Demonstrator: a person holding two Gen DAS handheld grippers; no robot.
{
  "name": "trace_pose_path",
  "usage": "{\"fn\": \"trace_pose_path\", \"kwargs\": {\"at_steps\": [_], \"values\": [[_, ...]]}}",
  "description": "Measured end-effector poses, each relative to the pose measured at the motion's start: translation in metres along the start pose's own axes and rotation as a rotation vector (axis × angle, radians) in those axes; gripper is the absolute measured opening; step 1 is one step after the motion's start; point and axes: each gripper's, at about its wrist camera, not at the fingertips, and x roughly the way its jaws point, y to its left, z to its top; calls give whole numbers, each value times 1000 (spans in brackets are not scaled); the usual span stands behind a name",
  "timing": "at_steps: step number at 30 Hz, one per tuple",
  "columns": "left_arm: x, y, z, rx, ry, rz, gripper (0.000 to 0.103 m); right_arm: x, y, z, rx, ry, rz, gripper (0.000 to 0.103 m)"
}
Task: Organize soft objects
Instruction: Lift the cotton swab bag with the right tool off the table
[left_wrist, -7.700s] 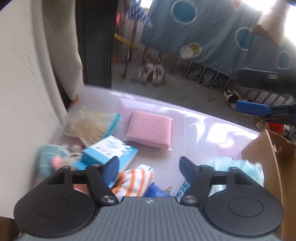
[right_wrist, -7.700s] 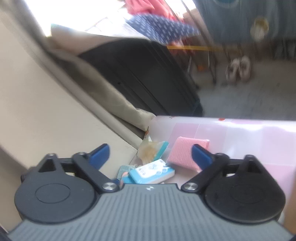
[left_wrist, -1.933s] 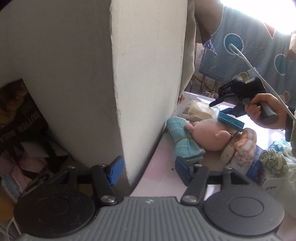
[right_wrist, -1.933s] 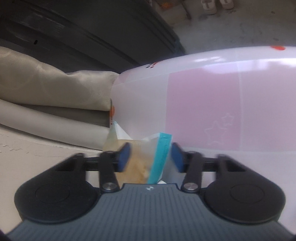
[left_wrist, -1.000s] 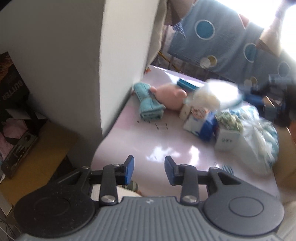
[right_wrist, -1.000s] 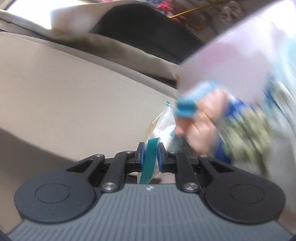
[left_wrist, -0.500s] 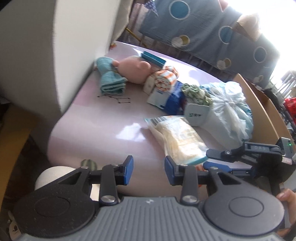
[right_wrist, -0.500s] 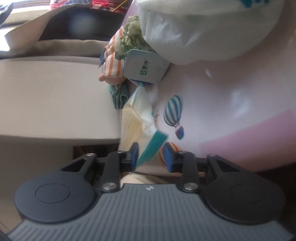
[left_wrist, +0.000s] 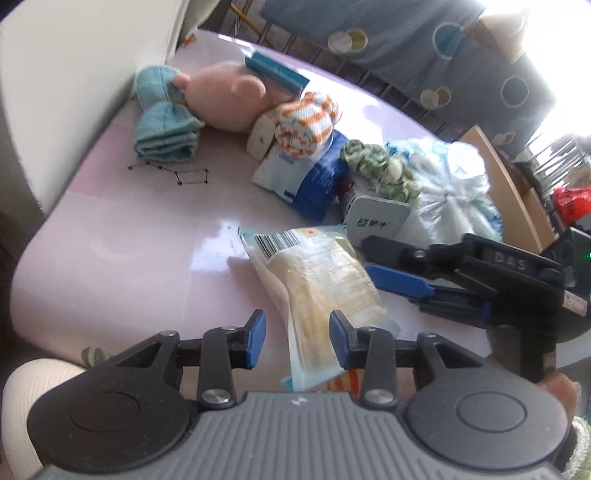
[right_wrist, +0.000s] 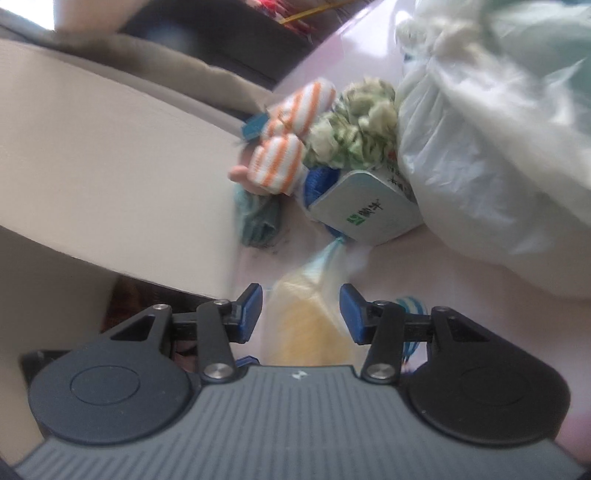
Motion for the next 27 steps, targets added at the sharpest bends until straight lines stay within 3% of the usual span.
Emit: {"fn": "trace_pose_path", "kwargs": {"at_steps": [4, 13, 19, 27], "values": [[13, 0, 3, 0, 41, -2, 39, 15, -8, -4, 9, 58, -32, 42], [28, -3, 5, 9, 75, 3, 33, 14, -11, -5, -4, 85, -61, 32], [20, -12, 4, 38, 37, 4, 19, 15, -10, -4, 24, 76, -21, 26], [-25, -40, 1, 116, -51, 24, 16, -15, 16, -4, -4, 34, 43, 24]]}}
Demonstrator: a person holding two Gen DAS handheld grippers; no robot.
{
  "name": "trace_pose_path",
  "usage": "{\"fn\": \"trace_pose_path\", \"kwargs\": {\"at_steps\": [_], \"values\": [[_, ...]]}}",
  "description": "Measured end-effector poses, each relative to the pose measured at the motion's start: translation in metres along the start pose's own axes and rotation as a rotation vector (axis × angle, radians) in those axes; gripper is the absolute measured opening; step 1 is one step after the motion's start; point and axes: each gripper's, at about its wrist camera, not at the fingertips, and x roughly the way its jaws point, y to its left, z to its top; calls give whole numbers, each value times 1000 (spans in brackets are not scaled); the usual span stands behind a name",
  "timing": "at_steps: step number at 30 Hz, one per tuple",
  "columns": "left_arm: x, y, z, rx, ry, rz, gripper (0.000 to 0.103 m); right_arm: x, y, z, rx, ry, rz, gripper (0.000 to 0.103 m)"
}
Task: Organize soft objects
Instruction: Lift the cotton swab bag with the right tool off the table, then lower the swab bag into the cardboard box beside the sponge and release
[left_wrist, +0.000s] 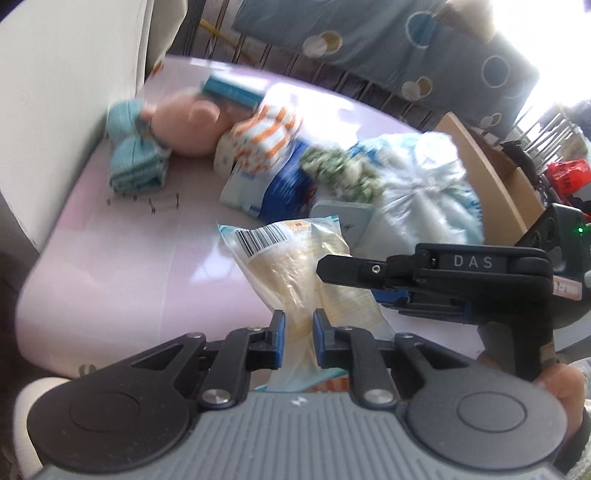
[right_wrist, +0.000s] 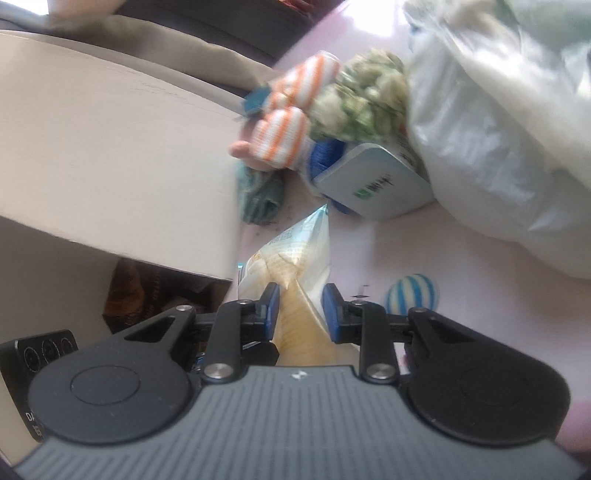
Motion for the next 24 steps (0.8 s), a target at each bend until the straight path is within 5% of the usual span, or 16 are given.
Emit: {"fn": "trace_pose_path", "kwargs": {"at_steps": [7, 13, 18, 24], "values": [[-43, -55, 18, 129, -103, -27, 15, -68, 26, 9, -52, -117, 65, 24], [-43, -141, 62, 267, -126, -131, 15, -166, 20, 39, -57, -280, 61, 24], [-1, -231, 107, 372, -72, -226, 15, -249, -17, 84, -7, -383, -5, 24], [101, -330, 159, 433, 49, -233, 15, -298, -95, 156, 76, -427, -126, 24]]}}
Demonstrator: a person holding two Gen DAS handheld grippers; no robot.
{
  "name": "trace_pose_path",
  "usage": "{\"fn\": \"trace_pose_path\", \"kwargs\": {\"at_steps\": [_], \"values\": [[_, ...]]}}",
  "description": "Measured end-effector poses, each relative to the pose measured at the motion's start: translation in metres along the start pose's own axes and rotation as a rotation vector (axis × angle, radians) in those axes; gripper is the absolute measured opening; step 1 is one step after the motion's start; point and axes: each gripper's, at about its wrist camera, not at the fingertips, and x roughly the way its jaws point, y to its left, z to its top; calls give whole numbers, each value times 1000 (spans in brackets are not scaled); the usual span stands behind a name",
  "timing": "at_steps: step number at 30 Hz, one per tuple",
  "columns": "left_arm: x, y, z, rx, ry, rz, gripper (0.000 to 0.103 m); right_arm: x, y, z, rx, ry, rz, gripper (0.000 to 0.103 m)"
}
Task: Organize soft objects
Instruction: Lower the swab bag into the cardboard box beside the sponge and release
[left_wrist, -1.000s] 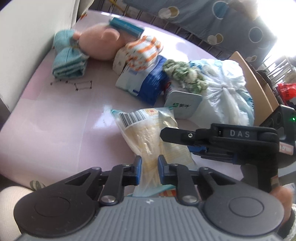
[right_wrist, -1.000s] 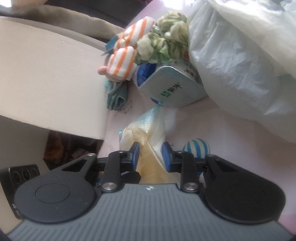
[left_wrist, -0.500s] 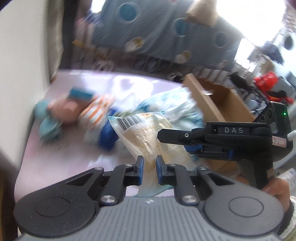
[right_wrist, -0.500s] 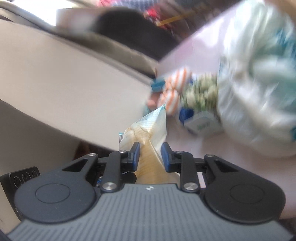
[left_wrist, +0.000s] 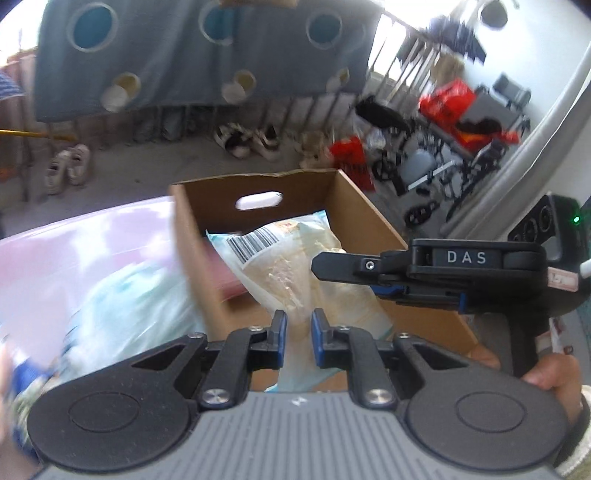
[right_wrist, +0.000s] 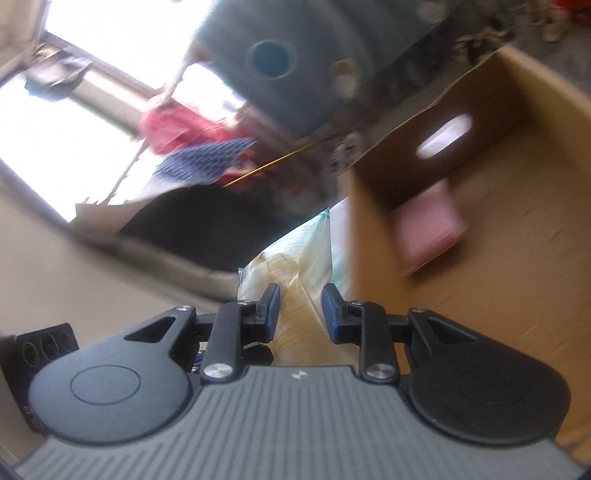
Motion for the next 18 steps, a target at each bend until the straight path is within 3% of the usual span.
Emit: {"fn": "trace_pose_path", "kwargs": {"at_steps": [5, 9, 15, 18], "values": [[94, -7, 48, -1, 102, 30, 16, 44, -64, 62, 42, 21, -89, 24], [147, -4, 73, -7, 148, 90, 18, 85, -97, 101, 36, 35, -142, 24], [210, 10, 95, -32, 230, 170, 26, 150, -127, 134, -6, 65, -215, 25], [219, 23, 93, -83, 269, 167, 28, 173, -141, 134, 5, 101, -266, 27]]}}
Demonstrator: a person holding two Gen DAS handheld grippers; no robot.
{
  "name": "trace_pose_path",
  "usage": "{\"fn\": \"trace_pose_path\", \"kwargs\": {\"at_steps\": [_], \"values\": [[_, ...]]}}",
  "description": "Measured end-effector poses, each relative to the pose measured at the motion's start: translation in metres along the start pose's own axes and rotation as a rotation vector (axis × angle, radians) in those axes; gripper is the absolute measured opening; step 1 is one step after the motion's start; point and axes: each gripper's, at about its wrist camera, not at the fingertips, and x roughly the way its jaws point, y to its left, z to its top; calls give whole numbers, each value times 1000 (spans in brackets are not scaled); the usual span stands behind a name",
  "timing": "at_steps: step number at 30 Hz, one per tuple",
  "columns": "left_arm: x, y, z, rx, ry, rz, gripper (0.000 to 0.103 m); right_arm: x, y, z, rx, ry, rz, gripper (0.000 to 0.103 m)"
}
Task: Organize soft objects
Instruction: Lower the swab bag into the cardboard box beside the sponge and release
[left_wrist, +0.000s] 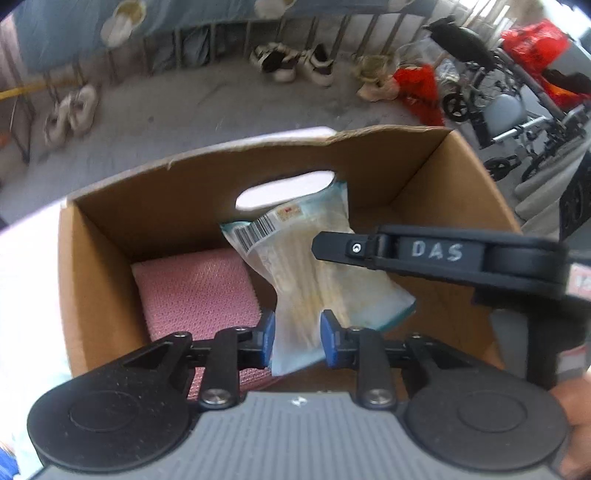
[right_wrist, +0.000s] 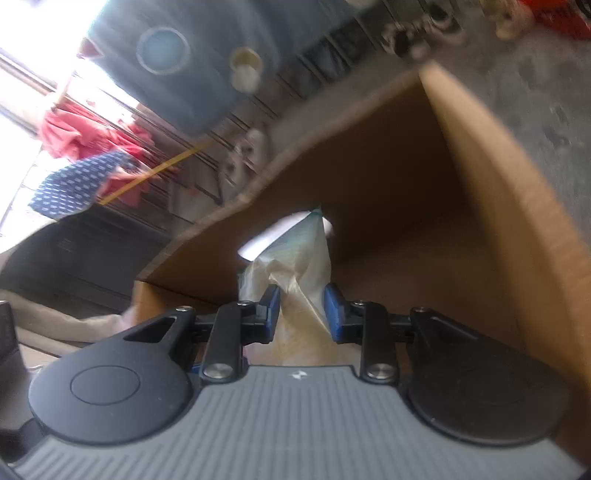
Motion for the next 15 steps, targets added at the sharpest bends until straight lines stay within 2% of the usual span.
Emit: {"fn": "trace_pose_path", "kwargs": {"at_steps": [3, 9, 12, 15], "values": [[-6, 4, -4, -4, -17, -4, 35, 2, 1, -6, -11, -3, -26, 27], [-37, 6, -14, -1, -64, -34, 43, -18, 16, -13, -43, -37, -81, 30], [-58, 9, -21, 1, -97, -43, 43, -33, 22, -14, -55, -71, -55, 31], [-81, 15, -27, -3, -131, -44, 43, -37, 19, -19, -38, -67, 0, 31]]}}
